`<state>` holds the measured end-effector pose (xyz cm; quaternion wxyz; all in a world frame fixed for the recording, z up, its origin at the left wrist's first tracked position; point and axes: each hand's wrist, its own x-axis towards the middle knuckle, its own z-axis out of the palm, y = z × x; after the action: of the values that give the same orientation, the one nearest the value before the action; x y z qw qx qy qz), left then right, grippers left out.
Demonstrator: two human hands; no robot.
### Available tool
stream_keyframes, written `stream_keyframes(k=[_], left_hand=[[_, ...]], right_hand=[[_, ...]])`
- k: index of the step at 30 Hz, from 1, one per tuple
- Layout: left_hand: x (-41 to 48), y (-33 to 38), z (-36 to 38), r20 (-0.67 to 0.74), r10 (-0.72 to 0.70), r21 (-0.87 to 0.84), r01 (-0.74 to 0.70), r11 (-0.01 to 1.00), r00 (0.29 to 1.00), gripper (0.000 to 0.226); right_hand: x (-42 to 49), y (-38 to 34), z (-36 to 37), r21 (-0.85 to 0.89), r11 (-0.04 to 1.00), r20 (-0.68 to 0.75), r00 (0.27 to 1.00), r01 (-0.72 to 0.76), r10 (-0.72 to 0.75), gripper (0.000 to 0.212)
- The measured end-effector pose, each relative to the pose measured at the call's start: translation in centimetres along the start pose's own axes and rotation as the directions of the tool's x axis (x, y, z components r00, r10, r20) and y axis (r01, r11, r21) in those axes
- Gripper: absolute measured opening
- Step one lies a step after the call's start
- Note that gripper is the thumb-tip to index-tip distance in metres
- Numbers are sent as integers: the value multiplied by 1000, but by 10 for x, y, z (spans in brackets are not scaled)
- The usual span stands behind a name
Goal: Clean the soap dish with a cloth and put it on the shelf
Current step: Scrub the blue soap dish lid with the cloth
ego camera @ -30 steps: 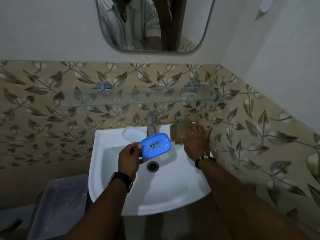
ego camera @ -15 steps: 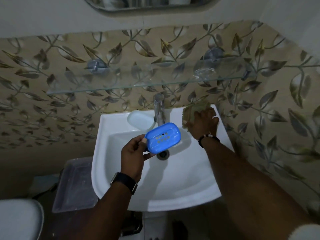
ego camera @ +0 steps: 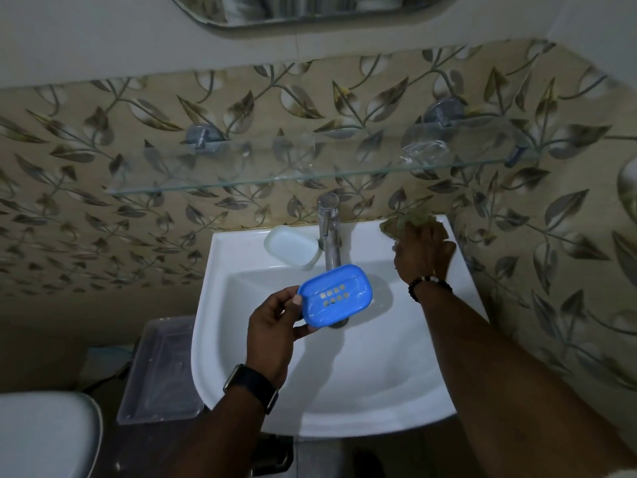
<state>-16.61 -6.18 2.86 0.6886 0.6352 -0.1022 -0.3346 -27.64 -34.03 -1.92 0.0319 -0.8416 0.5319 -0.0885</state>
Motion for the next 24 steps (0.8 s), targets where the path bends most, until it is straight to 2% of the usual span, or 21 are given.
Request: stream_keyframes(k=[3,5,7,9,10,12,13,15,17,18,20,22,24], left_hand=[[-2,-1,-5,5,-2,9,2,1000,1000,17],[-4,-1,-6,3,-8,6,8,1000,1000,16],[-5,1,-6,2,-4,-4,4,1000,1000,16],[-5,4,-5,4,-1,0,1,1000,1000,19],[-5,6,-4,6,3,-6,-3,1000,1000,19],[-5,8,-3,12,14,-27,-14,1000,1000,20],[-5,9,-2,11,22,-29,-21,999,1000,20],[-6,8,0,10,36,-24,-35,999,999,19],[-8,8,4,24,45,-30,-44,999,999,18],[-10,9,6,38,51,-34,-50,998,998,17],[-13,8,9,70,68,-12,-67,998,995,16],[-15,9,10,86,78,35,-82,996,993,15],[-15,12,4,92,95,56,-100,993,991,14]], right_hand=[[2,2,-4,-37,997,-32,997,65,-66,31],[1,4,-9,-75,994,2,997,81,-81,27],[-4,6,-17,-42,999,55,999,5,-3,24],[-15,7,-30,198,971,85,989,-137,122,23],[-25,8,-36,355,921,78,987,-157,138,23],[-56,4,-54,595,801,-61,990,-64,124,23],[-74,1,-63,629,776,-193,976,42,103,24],[-109,-10,-83,518,812,-442,897,269,-16,26],[-137,-29,-99,319,845,-534,818,430,-216,24],[-150,-40,-105,216,842,-516,790,495,-332,21],[-168,-62,-106,74,805,-390,760,589,-520,20],[-180,-78,-102,12,792,-256,768,610,-587,30],[-183,-81,-103,-49,774,-223,748,631,-625,37]])
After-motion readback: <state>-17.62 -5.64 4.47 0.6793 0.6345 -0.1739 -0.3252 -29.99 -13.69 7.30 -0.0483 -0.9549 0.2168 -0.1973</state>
